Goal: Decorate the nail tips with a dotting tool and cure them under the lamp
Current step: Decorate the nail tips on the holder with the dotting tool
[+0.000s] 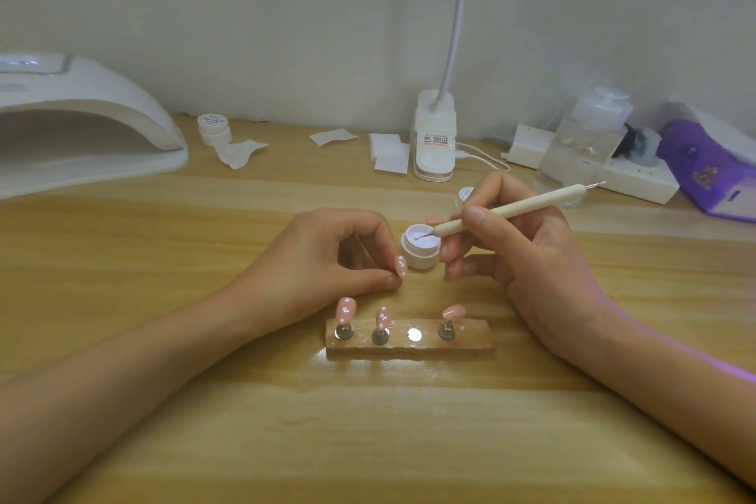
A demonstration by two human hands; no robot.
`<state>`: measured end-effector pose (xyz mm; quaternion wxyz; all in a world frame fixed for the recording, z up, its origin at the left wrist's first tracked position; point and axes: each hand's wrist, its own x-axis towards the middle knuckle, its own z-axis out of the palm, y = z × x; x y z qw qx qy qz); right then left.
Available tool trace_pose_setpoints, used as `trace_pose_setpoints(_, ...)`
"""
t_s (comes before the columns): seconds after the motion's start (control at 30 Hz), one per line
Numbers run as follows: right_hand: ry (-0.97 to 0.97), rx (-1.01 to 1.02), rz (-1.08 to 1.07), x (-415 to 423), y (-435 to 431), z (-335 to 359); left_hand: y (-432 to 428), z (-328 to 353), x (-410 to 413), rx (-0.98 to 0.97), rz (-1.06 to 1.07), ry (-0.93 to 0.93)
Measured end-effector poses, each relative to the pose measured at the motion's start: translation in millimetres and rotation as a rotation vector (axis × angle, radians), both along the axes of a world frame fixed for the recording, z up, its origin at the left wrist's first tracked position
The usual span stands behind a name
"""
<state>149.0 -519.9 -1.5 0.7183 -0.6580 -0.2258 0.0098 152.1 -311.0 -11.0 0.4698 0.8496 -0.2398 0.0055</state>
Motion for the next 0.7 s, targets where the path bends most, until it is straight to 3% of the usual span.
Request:
trace_pose_setpoints(0.17, 0.062, 0.074, -0.002, 2, -3, 2, 3, 12, -3, -0.133, 0.041, 0.138)
trace_pose_setpoints(0.3, 0.101, 0.122, 0.02, 3, -5, 2, 3, 28, -21, -0.193, 0.002, 0.145)
trace_pose_setpoints(0.57, 0.131, 0.131, 0.026, 3, -7, 1, -15, 25, -63, 0.174, 0.014, -0.178)
trace_pose_setpoints(0.7, 0.143, 0.131, 0.032, 4, -8, 0, -16, 17, -60, 0.242, 0.092, -0.165)
